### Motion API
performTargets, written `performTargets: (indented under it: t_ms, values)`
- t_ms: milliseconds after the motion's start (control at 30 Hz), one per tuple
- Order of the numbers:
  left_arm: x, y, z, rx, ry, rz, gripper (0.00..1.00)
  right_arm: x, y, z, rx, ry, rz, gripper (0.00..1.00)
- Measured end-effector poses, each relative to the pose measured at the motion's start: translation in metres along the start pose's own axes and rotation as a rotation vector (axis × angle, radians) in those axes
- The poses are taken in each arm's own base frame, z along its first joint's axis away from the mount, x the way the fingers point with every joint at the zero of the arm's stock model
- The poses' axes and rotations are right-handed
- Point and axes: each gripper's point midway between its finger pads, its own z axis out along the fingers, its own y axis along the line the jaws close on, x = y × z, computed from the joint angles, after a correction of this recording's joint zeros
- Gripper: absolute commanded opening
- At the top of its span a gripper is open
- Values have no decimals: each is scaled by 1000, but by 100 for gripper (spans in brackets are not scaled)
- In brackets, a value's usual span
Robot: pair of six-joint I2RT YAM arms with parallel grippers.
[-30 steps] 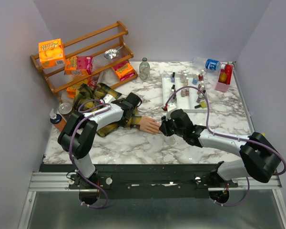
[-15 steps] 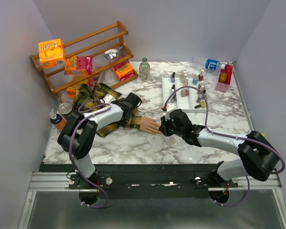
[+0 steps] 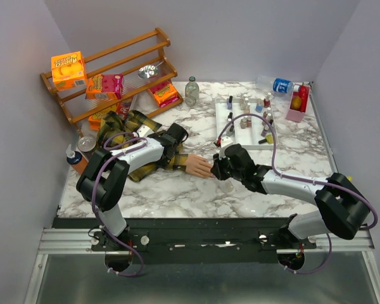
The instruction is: Paint the nails
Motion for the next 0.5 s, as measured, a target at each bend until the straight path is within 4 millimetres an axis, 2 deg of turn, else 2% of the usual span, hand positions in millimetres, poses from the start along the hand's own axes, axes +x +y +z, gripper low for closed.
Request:
performTargets:
  t_ms: [500]
  values:
    - [0, 0, 0, 0, 0, 0, 52, 2, -5, 0, 29, 5, 1, 1]
